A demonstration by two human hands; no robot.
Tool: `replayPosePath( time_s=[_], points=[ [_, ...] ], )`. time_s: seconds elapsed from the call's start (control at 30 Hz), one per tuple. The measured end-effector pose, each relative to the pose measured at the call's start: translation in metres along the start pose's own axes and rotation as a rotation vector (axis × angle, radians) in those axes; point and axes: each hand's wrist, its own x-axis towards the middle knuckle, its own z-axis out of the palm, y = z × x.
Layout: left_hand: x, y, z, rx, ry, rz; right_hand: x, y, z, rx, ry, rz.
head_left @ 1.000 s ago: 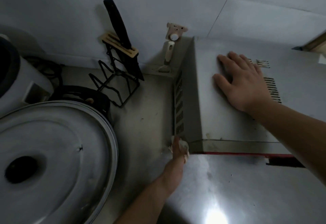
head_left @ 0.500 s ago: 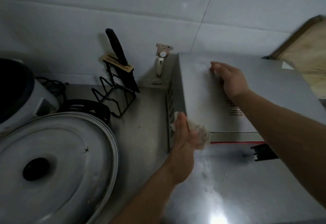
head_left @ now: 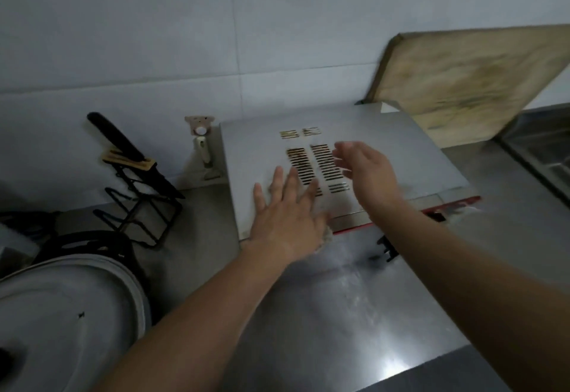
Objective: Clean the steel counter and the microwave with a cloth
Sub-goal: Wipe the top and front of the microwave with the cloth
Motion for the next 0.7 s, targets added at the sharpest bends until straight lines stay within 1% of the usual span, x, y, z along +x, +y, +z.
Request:
replayPosePath(
  time_s=[0.13,0.2,0.27,0.3,0.37,0.43,0.5,0.57,0.63,0.7],
  points=[
    [0.021,0.001,-0.02,-0.044,0.004,-0.021,-0.03,0.014,-0.015,-0.374,-0.045,-0.122],
    [0.029,-0.004,-0.033,-0.056,0.105,-0.046,-0.04,0.023,-0.011,-0.51,-0.117,-0.178],
    [0.033,-0.013,-0.039,-0.031,0.226,-0.081,-0.048,0.03,-0.001,-0.62,-0.203,-0.296],
    [0.033,-0.019,-0.039,-0.005,0.248,-0.096,-0.051,0.033,0.005,-0.655,-0.246,-0.361],
    [0.03,-0.033,-0.035,0.057,0.224,-0.135,-0.054,0.039,0.02,-0.727,-0.337,-0.456],
    [0.029,-0.048,-0.033,0.086,0.17,-0.186,-0.055,0.043,0.036,-0.839,-0.397,-0.495],
    [0.028,-0.057,-0.033,0.067,0.154,-0.227,-0.053,0.045,0.047,-0.926,-0.42,-0.506],
    [0.028,-0.06,-0.031,0.018,0.181,-0.231,-0.049,0.048,0.047,-0.977,-0.451,-0.532],
    [0.028,-0.06,-0.027,-0.018,0.21,-0.215,-0.042,0.052,0.036,-1.023,-0.453,-0.553],
    [0.03,-0.059,-0.023,-0.006,0.187,-0.21,-0.034,0.06,0.015,-1.057,-0.412,-0.503]
  ],
)
